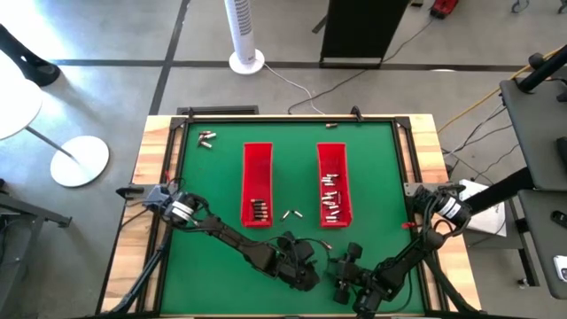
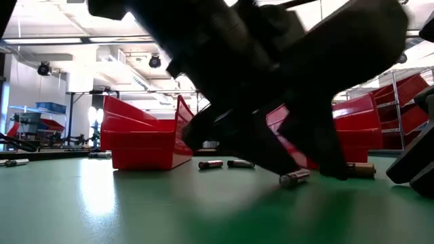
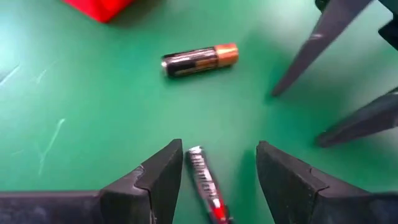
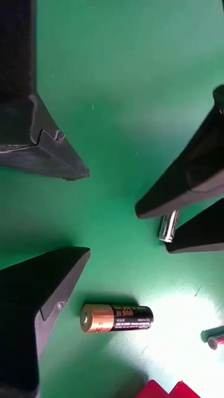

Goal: Sort batteries
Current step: Put the silver battery into the right red bin

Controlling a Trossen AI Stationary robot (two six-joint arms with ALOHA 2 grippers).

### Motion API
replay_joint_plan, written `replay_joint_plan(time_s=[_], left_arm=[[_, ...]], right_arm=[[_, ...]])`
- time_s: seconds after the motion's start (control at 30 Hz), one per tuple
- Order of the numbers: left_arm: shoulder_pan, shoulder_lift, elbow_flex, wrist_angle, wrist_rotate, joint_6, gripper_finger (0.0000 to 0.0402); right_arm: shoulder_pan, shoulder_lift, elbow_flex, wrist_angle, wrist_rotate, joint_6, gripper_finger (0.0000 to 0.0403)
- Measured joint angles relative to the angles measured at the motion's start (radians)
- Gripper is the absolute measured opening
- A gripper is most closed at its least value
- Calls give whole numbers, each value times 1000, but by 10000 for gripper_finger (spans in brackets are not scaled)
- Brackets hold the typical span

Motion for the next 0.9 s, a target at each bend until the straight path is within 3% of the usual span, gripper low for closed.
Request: replay_joint_plan(time_s=[0.2, 0.37, 0.53, 0.77, 0.9], left_arm=[[-5, 10, 55, -11, 81, 31, 185], [-13, 8, 88, -105, 84, 27, 185], [-34, 8, 132, -197, 9, 45, 185], [-89, -9, 270, -304, 0, 138, 185], [-120, -23, 330, -462, -100, 151, 185]], right_arm=[[7, -3, 0, -3, -1, -4, 189], [9, -5, 0, -3, -7, -3, 189], [15, -5, 16, -10, -13, -46, 189], [24, -3, 78, -6, -48, -213, 189], [-15, -3, 130, -8, -132, -350, 189]])
